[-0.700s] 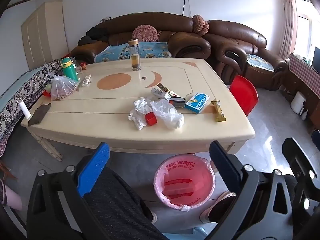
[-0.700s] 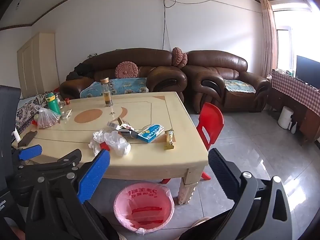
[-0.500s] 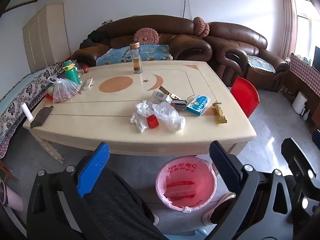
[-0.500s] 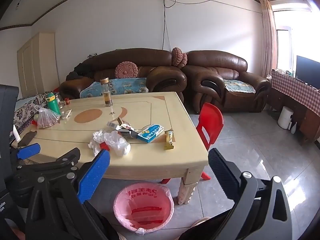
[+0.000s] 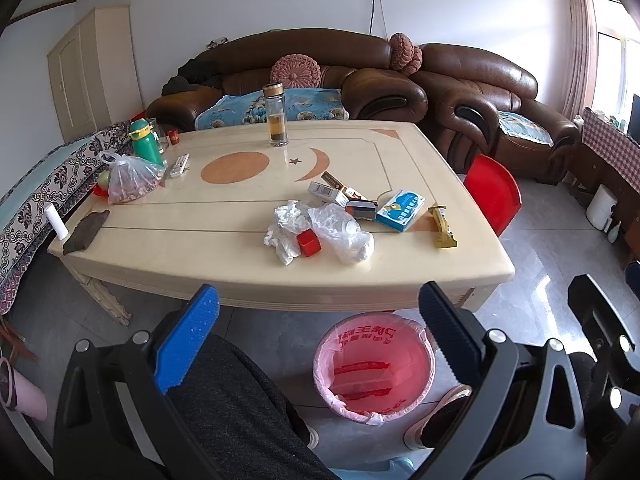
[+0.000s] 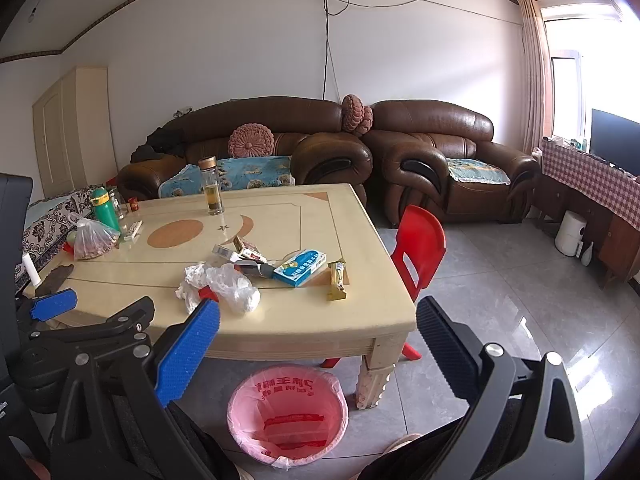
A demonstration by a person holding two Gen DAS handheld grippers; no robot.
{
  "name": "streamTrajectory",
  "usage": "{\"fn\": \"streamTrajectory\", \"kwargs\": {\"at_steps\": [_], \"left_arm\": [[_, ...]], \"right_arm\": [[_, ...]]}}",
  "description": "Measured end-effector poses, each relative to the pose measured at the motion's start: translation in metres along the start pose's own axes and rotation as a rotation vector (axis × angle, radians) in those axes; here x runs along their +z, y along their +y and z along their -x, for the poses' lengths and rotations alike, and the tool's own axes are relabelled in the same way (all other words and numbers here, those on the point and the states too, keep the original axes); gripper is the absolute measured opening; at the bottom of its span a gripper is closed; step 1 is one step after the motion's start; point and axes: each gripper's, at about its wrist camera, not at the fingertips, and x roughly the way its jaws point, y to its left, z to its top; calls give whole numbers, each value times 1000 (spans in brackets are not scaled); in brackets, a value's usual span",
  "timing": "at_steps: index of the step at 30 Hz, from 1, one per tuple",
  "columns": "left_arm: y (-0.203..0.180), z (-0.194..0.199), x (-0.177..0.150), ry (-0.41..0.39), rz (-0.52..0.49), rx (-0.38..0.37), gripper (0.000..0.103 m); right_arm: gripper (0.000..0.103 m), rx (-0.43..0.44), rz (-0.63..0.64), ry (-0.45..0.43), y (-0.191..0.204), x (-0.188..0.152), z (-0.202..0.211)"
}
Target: Collect trash
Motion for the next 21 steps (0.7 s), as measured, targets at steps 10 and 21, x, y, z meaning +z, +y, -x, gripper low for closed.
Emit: {"fn": "streamTrajectory", "kwargs": {"at_steps": [10,21], "left_arm": [[1,0,1,0,5,0,98],[2,0,1,-2,4,2,98]], "right_arm": [[96,4,-1,3,2,2,0],[96,10,2,6,4,0,1]]}}
